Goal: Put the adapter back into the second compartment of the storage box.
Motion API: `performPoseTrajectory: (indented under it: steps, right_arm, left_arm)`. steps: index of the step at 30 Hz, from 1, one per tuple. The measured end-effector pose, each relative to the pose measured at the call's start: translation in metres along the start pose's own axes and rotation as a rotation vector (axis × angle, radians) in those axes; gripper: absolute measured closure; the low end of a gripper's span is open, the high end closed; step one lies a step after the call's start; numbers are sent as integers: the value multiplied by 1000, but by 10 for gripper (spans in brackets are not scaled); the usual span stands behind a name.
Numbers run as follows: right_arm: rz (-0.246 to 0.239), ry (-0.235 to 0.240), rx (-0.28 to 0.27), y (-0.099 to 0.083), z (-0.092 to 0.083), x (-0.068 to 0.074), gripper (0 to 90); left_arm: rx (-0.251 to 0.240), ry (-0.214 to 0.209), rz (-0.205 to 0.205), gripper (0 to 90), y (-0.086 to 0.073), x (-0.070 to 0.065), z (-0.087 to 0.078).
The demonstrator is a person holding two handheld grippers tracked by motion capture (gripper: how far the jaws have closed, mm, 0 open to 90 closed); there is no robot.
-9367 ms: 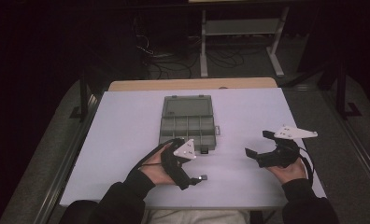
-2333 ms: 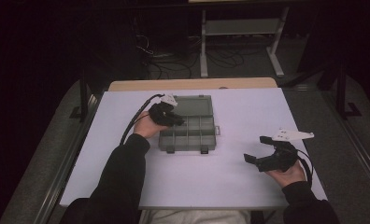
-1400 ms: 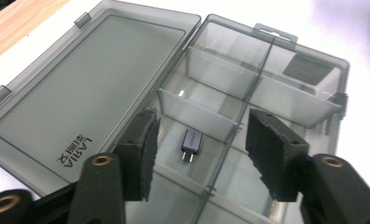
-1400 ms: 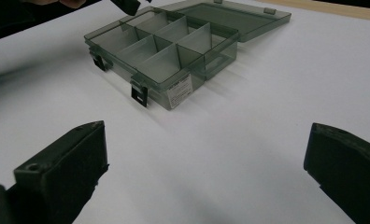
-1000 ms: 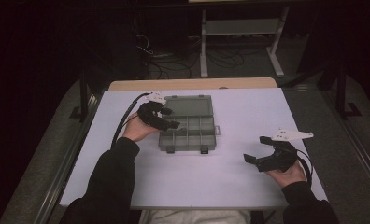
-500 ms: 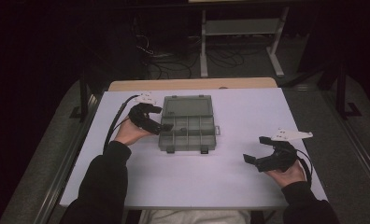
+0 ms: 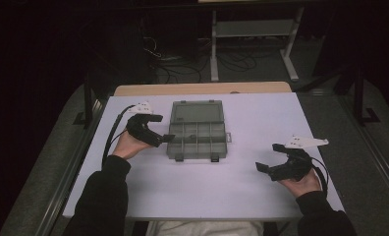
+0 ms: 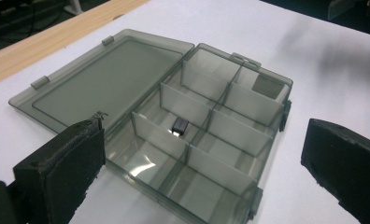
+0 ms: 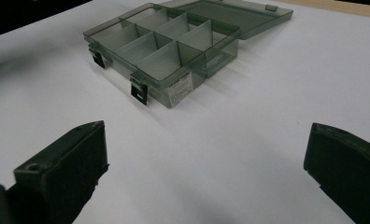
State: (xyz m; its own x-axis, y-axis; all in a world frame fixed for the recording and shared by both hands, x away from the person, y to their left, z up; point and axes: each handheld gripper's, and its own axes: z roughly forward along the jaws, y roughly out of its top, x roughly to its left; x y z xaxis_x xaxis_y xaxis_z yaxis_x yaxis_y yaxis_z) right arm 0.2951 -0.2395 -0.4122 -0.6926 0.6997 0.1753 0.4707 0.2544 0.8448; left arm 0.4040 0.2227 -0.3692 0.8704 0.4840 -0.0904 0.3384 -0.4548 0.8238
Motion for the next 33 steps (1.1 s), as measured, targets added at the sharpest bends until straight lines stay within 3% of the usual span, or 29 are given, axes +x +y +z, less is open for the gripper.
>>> performPoseTrajectory:
  steps: [13,19,33]
  right_arm:
    - [0,-4,-7,1,-2,0,0]
    - [-3,-7,-5,1,-1,0,0]
    - [-2,-8,-4,1,-2,0,0]
  left_arm:
    - [-27,44,21,0,-12,-8,-22]
    - [-42,37,12,0,-15,-8,-30]
    - [-46,75,-4,0,-31,-10,-51]
